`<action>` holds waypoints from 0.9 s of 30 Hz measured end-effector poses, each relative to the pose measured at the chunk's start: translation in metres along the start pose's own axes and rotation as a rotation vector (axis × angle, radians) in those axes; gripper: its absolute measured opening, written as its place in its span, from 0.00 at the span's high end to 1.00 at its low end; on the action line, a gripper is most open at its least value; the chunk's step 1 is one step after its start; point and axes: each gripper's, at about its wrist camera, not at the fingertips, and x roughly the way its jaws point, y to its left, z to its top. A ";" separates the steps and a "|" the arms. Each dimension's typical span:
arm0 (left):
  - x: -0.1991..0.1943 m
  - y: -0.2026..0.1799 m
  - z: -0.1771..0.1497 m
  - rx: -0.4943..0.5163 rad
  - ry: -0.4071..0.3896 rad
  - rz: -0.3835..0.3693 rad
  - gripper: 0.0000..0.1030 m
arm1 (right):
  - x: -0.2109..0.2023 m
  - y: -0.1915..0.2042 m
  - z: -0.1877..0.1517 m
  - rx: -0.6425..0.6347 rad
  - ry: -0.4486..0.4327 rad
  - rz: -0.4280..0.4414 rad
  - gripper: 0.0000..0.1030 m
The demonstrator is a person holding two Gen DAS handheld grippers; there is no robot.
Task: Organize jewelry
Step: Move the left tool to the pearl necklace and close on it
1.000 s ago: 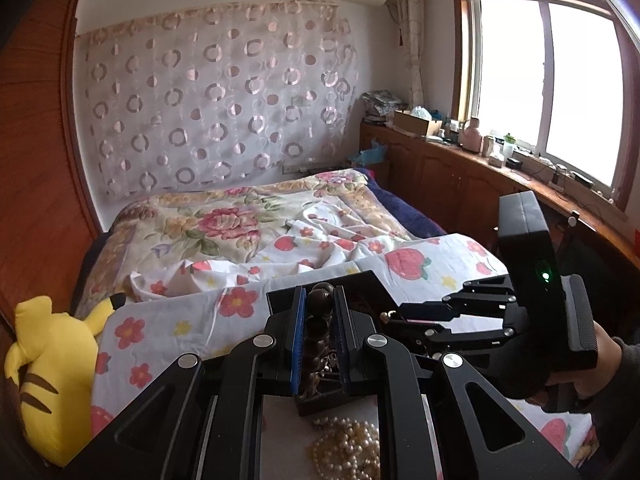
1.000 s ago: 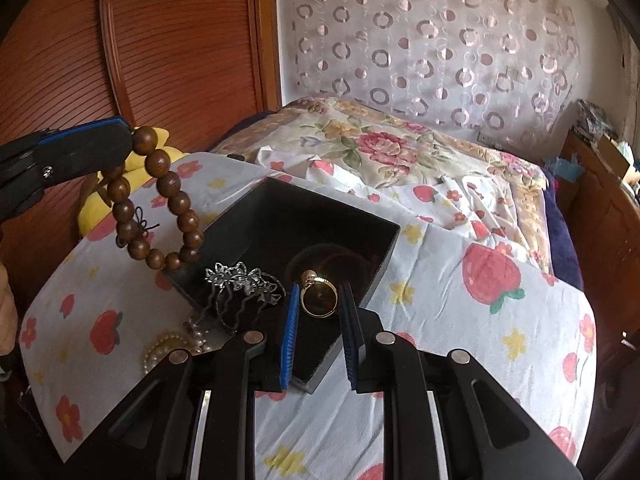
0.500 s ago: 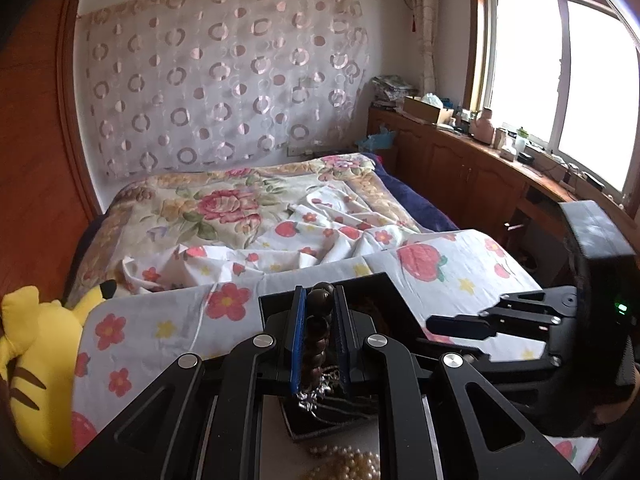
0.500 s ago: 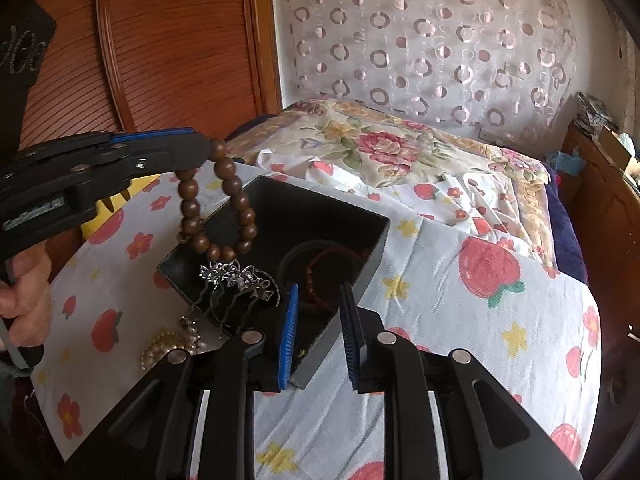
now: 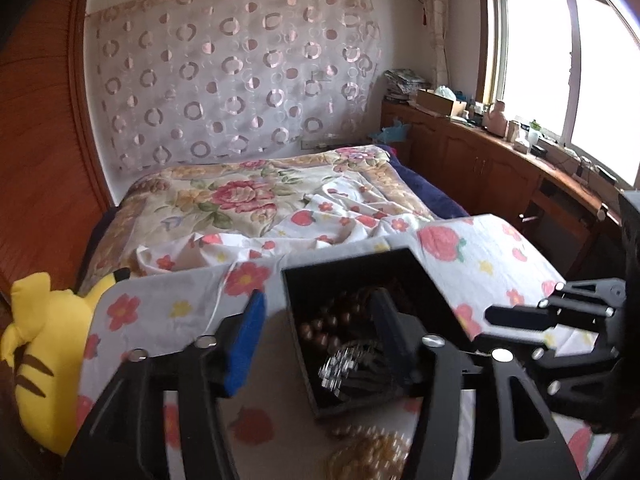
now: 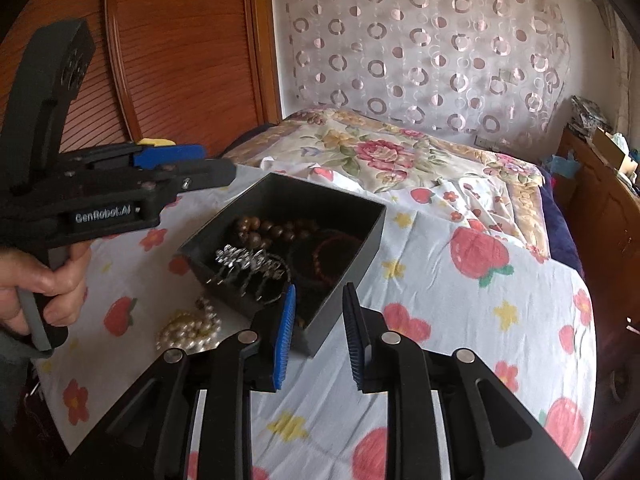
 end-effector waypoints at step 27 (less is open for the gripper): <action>-0.011 0.027 -0.105 0.001 0.197 -0.119 0.73 | -0.027 0.066 -0.092 -0.021 0.040 0.069 0.62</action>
